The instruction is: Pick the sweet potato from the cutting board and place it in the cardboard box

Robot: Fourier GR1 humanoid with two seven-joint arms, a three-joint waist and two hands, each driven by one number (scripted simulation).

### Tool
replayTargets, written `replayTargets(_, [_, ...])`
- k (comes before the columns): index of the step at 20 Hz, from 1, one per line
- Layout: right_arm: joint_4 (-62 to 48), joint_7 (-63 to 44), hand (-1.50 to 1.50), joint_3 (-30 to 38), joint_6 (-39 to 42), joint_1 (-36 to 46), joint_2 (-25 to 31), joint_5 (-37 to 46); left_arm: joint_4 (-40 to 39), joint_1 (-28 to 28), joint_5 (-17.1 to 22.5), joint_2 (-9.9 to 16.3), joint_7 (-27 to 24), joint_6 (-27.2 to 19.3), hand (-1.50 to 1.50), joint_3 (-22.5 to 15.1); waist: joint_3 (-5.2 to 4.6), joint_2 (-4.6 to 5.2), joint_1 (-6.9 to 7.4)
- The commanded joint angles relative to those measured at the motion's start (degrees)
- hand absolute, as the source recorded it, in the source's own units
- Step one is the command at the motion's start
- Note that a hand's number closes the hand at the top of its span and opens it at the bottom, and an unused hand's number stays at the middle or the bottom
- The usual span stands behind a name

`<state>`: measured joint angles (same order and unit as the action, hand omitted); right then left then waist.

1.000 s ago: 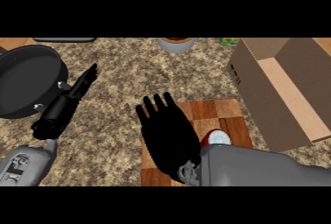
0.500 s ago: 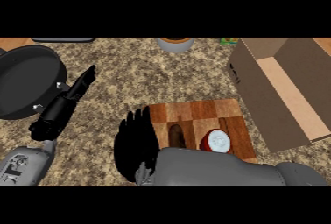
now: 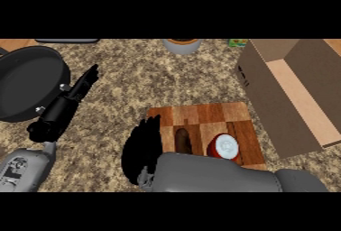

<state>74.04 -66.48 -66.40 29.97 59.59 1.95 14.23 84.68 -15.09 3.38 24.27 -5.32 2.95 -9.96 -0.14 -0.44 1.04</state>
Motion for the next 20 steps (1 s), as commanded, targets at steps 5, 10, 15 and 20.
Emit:
replayTargets(5, [-3.5,-12.8,-1.50,-3.5,1.7,0.9,-1.9,1.8,2.6,3.9,-0.4,0.3,-0.7,0.3,0.00,0.5,0.06,0.02,0.43])
replayTargets(10, [-7.3,-10.8,-1.50,-5.6,0.8,-0.1,-1.9,1.4,0.2,-0.4,-0.8,-1.7,1.2,0.3,0.00,0.3,0.05,0.45,0.00])
replayTargets(15, [-7.1,-12.1,-1.50,-6.6,1.3,-1.3,-1.9,2.7,1.0,1.4,-2.0,-1.0,0.1,0.6,0.00,0.6,0.08,0.25,-0.14])
replayTargets(20, [-9.9,-10.1,-1.50,-5.9,1.4,-0.6,-1.9,4.7,1.8,-0.1,-2.5,-1.4,1.1,1.1,0.00,0.6,0.09,0.35,-0.11])
